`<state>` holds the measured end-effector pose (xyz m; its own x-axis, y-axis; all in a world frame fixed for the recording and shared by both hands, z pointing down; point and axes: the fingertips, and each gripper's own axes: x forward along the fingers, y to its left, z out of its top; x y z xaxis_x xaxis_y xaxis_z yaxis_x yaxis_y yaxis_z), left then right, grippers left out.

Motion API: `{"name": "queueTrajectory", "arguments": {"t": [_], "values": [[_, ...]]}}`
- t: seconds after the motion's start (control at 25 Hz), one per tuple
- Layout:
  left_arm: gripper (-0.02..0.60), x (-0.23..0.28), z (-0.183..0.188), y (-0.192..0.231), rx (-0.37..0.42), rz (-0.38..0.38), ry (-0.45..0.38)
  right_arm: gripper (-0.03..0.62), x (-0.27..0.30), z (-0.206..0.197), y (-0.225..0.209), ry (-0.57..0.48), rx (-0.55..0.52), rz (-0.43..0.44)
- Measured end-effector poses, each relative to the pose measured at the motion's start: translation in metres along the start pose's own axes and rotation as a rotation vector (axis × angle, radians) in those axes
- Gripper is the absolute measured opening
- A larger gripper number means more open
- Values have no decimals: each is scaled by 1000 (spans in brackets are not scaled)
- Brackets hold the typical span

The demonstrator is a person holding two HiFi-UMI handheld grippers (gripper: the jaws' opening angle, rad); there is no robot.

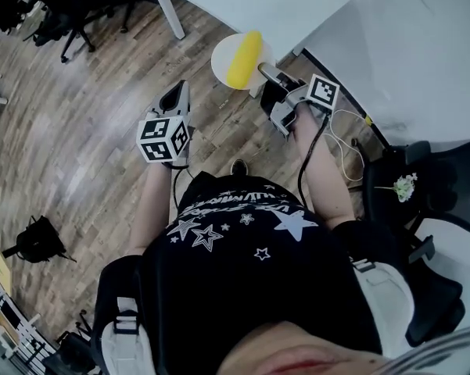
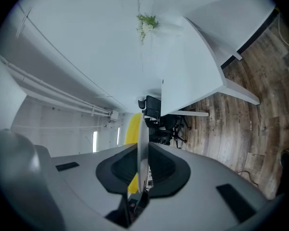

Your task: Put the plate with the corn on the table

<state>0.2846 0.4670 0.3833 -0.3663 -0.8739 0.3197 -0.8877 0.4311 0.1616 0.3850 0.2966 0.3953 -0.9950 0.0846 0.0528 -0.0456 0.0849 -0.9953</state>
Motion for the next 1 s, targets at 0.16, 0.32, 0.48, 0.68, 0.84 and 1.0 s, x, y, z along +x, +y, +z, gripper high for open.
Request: {"name": "queueTrajectory", "arguments": {"t": [0.16,0.32,0.48,0.68,0.84,1.0], "values": [[6,18,14,4,10,1,-4,38,10,22,0,-1,-16,-10],[6,32,22,11,23,1,-4,38,19,36,-3,-7,-14,-10],[6,53,27,25,11,-11,0,38,35,49,-6,-13,-21,-23],[6,95,36,45,10,-58,2,38,61,75,-10,-55,-34,-23],[6,138,47,73,17,-93,8,38,91,101,-16,-96,-41,-17],[6,183,64,106,24,-131,12,38,130,129,-16,-130,-65,-16]]}}
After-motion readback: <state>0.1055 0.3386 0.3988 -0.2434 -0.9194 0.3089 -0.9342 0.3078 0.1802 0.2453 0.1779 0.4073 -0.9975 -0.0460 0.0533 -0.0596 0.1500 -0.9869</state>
